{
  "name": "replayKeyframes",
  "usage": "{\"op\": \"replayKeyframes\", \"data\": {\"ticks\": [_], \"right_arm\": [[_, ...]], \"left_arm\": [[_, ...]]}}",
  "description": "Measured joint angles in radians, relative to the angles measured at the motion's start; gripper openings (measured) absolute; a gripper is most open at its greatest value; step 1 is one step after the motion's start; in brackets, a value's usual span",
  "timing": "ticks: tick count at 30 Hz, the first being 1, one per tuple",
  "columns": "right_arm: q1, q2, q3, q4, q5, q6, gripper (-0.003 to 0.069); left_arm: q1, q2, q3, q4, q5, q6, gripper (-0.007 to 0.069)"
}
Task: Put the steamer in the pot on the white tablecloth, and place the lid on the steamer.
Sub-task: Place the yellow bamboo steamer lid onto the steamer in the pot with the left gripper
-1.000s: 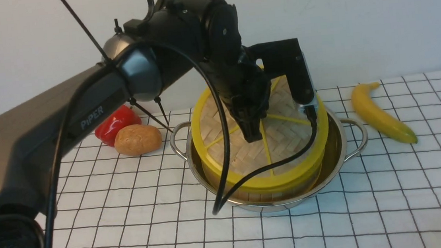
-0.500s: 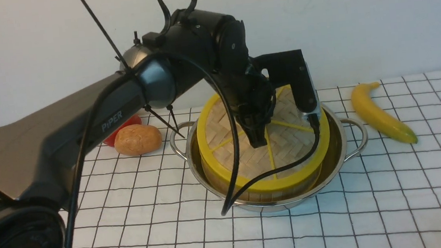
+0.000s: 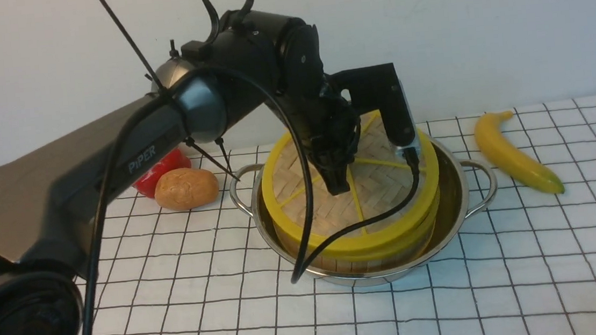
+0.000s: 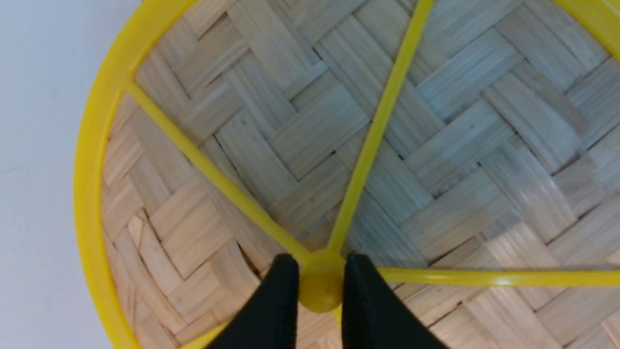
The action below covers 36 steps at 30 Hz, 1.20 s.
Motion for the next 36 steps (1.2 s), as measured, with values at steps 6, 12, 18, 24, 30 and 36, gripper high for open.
{"op": "replayKeyframes", "data": {"ticks": [6, 12, 18, 24, 30, 36], "right_arm": [[0.000, 0.000, 0.000, 0.000, 0.000, 0.000, 0.0240], [0.000, 0.000, 0.000, 0.000, 0.000, 0.000, 0.0240], [0.000, 0.000, 0.000, 0.000, 0.000, 0.000, 0.0240], [0.000, 0.000, 0.000, 0.000, 0.000, 0.000, 0.0240], [0.000, 0.000, 0.000, 0.000, 0.000, 0.000, 0.0240], [0.000, 0.000, 0.000, 0.000, 0.000, 0.000, 0.0240]], "left_arm": [[0.002, 0.000, -0.012, -0.002, -0.001, 0.008, 0.0103], [0.002, 0.000, -0.012, -0.046, -0.001, 0.058, 0.0103], [0.002, 0.000, -0.012, -0.077, -0.003, 0.084, 0.0102], [0.002, 0.000, -0.012, -0.078, -0.022, 0.085, 0.0102], [0.002, 0.002, -0.012, -0.079, -0.026, 0.084, 0.0102], [0.002, 0.011, -0.012, -0.081, -0.025, 0.074, 0.0102]]}}
